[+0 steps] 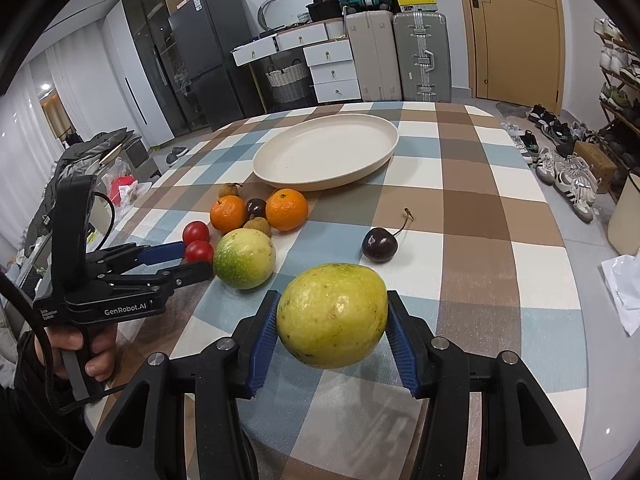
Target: Organize fruits
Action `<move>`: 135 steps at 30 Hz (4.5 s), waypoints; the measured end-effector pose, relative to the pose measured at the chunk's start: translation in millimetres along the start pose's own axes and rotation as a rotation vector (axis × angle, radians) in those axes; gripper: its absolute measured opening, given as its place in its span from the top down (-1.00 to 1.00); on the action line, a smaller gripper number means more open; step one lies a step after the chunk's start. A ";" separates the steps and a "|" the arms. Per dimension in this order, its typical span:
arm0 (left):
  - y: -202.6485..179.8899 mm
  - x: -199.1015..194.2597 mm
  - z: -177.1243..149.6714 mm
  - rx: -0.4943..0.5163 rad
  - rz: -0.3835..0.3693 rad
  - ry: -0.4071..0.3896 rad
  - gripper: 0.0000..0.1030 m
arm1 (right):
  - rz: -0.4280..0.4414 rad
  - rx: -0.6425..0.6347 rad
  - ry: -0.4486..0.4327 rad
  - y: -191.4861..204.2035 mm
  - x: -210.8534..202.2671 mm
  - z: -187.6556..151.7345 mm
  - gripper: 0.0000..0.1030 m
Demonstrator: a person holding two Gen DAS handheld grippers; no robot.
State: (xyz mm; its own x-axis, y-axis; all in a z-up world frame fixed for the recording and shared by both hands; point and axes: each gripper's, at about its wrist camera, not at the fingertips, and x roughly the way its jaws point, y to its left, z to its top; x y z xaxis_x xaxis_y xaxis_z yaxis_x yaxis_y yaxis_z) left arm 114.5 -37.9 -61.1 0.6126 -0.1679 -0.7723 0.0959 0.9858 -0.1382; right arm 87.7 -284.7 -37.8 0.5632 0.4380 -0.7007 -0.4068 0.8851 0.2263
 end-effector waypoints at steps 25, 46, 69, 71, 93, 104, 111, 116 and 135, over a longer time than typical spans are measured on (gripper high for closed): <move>-5.3 -48.1 5.0 0.020 -0.031 -0.133 0.43 | 0.026 -0.037 -0.073 3.9 -3.0 20.0 -0.01; -9.5 -39.1 63.9 0.035 0.026 -0.259 0.43 | 0.073 -0.068 -0.170 -1.5 13.9 69.4 -0.01; -4.6 12.6 112.4 0.041 0.079 -0.252 0.43 | 0.114 -0.038 -0.189 -17.5 55.0 115.6 -0.01; -5.0 18.5 114.2 0.041 0.073 -0.242 0.43 | 0.118 -0.029 -0.188 -19.3 59.1 119.6 -0.01; -5.4 36.7 109.6 0.047 0.049 -0.210 0.43 | -0.037 -0.031 -0.002 -53.2 48.1 53.3 -0.25; -5.4 36.4 107.6 0.048 0.046 -0.207 0.43 | -0.033 -0.119 0.095 -39.5 78.1 39.8 0.46; -4.9 37.3 106.9 0.047 0.048 -0.205 0.43 | -0.014 -0.147 0.039 -32.3 72.5 51.7 0.47; -3.8 39.9 108.9 0.050 0.046 -0.196 0.43 | 0.016 -0.141 -0.033 -27.6 68.9 74.7 0.47; 10.3 29.7 111.9 0.027 0.067 -0.218 -0.62 | 0.041 -0.130 -0.083 -9.7 92.7 113.0 -0.01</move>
State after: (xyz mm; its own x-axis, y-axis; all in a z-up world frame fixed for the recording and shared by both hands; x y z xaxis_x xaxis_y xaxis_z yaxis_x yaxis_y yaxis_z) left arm 221.5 -31.5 -16.0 0.7733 -0.0984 -0.6264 0.0685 0.9951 -0.0717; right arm 225.1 -234.9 -28.5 0.5994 0.4894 -0.6334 -0.5172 0.8408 0.1603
